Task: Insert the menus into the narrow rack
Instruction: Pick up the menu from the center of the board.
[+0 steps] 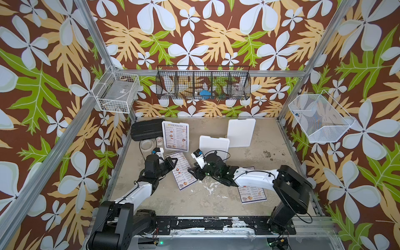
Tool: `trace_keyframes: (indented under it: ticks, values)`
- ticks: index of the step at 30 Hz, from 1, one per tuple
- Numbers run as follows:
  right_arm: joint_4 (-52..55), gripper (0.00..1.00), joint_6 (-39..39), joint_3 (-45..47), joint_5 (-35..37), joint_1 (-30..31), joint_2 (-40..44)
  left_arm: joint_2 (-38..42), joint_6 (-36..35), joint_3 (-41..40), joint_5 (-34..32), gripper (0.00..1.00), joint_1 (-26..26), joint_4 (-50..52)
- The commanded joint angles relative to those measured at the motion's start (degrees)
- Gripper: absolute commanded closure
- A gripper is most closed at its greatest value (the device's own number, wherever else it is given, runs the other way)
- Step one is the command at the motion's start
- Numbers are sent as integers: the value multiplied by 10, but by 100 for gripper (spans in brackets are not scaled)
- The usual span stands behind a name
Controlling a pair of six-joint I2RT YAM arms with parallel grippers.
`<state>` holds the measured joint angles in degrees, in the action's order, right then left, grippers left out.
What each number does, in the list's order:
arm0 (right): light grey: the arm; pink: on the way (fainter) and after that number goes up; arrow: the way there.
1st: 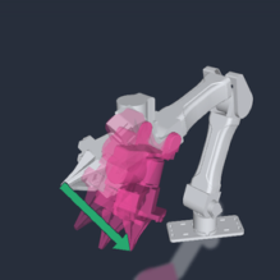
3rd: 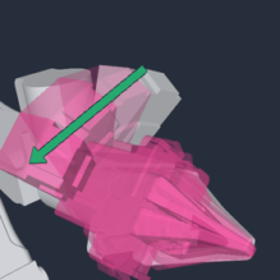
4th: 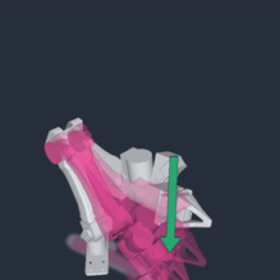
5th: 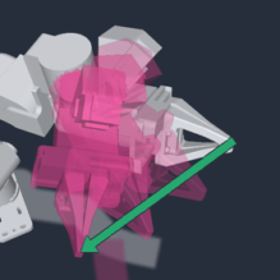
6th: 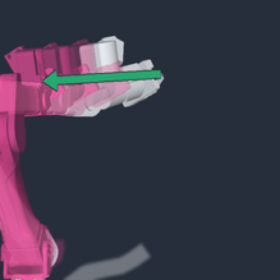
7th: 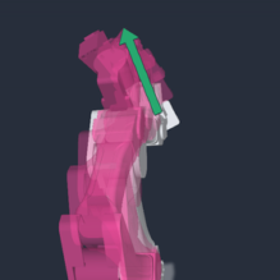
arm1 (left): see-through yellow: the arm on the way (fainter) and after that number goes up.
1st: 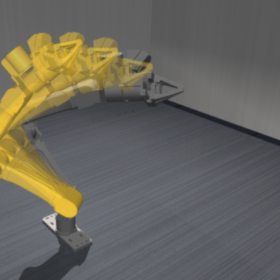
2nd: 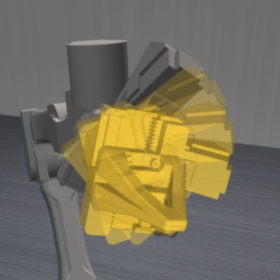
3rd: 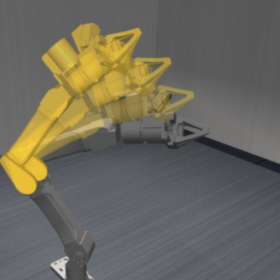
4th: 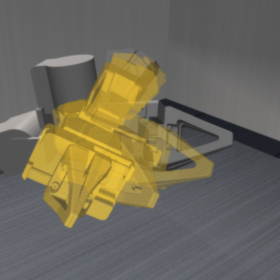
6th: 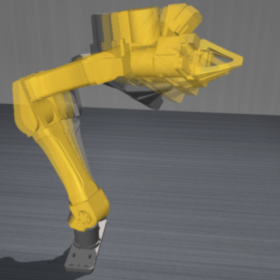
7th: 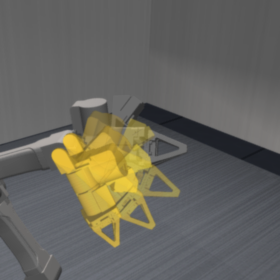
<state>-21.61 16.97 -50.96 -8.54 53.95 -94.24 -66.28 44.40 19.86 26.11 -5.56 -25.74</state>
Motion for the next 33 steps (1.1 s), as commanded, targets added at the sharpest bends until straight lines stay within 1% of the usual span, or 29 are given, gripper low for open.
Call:
trace_keyframes:
  ticks: [1, 3, 5, 8, 10, 14, 16, 18, 21, 23, 28, 31, 33]
  values:
    - [-53, 36, -13, 57, 25, -5, 80, 24, -7, -10, 61, 100, -1, -80]
    - [-78, 31, -9, 105, 9, -19, 140, 47, -1, -13, 81, 100, -1, -104]
    - [-117, 27, 5, 158, -33, -53, 198, 77, -5, -10, 85, 100, -10, -105]
    - [-154, 20, 10, 216, -78, -92, 263, 119, -15, -6, 85, 100, -40, -109]
    - [-165, 18, 6, 237, -102, -108, 289, 141, -29, -2, 77, 100, -69, -110]
    - [-209, 13, -9, 275, -170, -112, 323, 162, -46, 13, 87, 100, -122, -116]
    - [-234, 10, -13, 291, -196, -113, 332, 162, -47, 17, 99, 100, -139, -124]
    - [-247, 7, -13, 302, -208, -117, 336, 161, -45, 17, 120, 100, -154, -143]
    - [-291, 3, 3, 317, -250, -135, 334, 160, -46, 14, 137, 100, -177, -165]
    - [-316, 2, 16, 319, -286, -144, 325, 159, -53, 16, 141, 100, -195, -169]
    - [-344, 2, 32, 302, -313, -149, 290, 154, -67, 25, 149, 100, -232, -174]
    - [-370, 3, 51, 290, -342, -149, 267, 143, -76, 30, 150, 100, -243, -175]
    - [-390, 6, 64, 284, -361, -149, 256, 134, -76, 31, 150, 100, -245, -181]
